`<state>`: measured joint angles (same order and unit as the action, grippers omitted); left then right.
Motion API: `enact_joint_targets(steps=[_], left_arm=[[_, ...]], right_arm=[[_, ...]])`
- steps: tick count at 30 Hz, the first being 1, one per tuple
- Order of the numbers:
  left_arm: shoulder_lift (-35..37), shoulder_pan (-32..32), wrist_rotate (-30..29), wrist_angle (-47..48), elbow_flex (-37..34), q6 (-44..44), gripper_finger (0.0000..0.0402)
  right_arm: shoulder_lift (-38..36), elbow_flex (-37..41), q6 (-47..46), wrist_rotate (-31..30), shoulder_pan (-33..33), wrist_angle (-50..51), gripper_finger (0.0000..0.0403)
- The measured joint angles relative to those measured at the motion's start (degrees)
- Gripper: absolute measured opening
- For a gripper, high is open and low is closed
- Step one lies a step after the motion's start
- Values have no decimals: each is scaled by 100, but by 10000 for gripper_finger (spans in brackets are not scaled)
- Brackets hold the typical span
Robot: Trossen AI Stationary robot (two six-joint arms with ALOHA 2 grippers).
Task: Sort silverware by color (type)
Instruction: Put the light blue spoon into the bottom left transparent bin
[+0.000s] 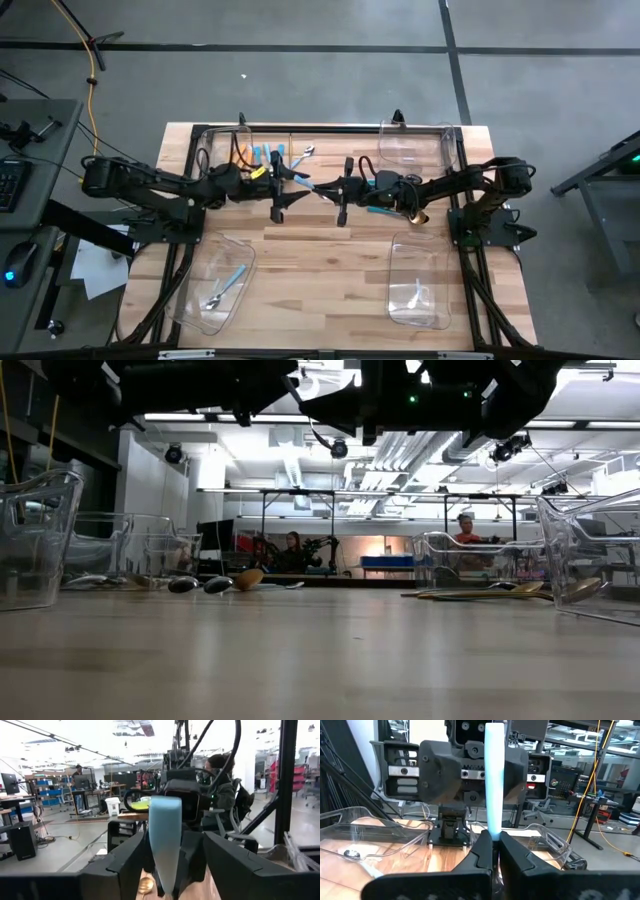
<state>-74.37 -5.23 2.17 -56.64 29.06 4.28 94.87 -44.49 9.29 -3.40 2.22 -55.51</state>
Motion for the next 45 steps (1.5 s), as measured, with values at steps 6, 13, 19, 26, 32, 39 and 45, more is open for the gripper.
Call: enact_joint_targets(steps=[6,13,19,26,32,39,45], left_arm=[[36,-4,-140,70,0,177,101],[211,-130,-87,361,0,29,36],[223,-147,-127,455,0,41,36],[358,-155,-350,929,-2,110,36],[1032,-155,-707,2106,-4,291,36],[1802,-154,-736,3344,-4,307,37],[1926,-146,-733,3633,-7,243,37]], right_arm=[[0,0,20,0,1,0,0],[4,-4,36,-20,7,7,4],[7,-4,-158,-47,40,71,42],[4,-4,-138,-903,114,222,123],[-90,-4,12,-1513,118,1230,196],[-543,-2,-25,-211,162,2192,241],[-1183,349,112,136,252,2293,243]])
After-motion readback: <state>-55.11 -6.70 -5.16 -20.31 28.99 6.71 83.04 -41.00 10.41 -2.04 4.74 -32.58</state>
